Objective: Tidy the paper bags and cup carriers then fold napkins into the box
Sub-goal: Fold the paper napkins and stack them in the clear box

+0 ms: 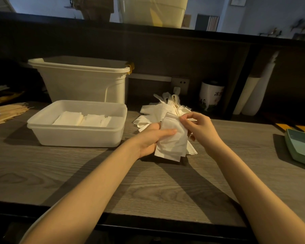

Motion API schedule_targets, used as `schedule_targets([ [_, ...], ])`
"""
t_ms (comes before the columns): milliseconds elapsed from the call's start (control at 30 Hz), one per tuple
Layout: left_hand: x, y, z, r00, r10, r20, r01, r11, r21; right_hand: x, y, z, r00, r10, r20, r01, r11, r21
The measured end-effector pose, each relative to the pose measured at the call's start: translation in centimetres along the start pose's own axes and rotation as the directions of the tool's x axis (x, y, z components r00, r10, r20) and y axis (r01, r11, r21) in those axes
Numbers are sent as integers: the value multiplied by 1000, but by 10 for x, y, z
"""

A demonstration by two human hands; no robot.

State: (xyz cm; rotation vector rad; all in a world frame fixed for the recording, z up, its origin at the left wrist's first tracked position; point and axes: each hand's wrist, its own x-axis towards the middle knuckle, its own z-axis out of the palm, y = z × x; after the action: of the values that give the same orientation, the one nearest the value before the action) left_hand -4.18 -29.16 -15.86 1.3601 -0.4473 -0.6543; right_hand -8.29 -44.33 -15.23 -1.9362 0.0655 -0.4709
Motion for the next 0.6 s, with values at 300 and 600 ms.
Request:
schedule_targets([
  [300, 5, -2, 0, 996, -57, -61, 53, 996, -75, 1, 1, 0, 999, -2, 52, 6, 996, -87],
  [600, 9, -3, -2, 948, -132, -288, 60, 967, -247, 4, 1, -6, 988, -131, -78, 125, 989, -73],
])
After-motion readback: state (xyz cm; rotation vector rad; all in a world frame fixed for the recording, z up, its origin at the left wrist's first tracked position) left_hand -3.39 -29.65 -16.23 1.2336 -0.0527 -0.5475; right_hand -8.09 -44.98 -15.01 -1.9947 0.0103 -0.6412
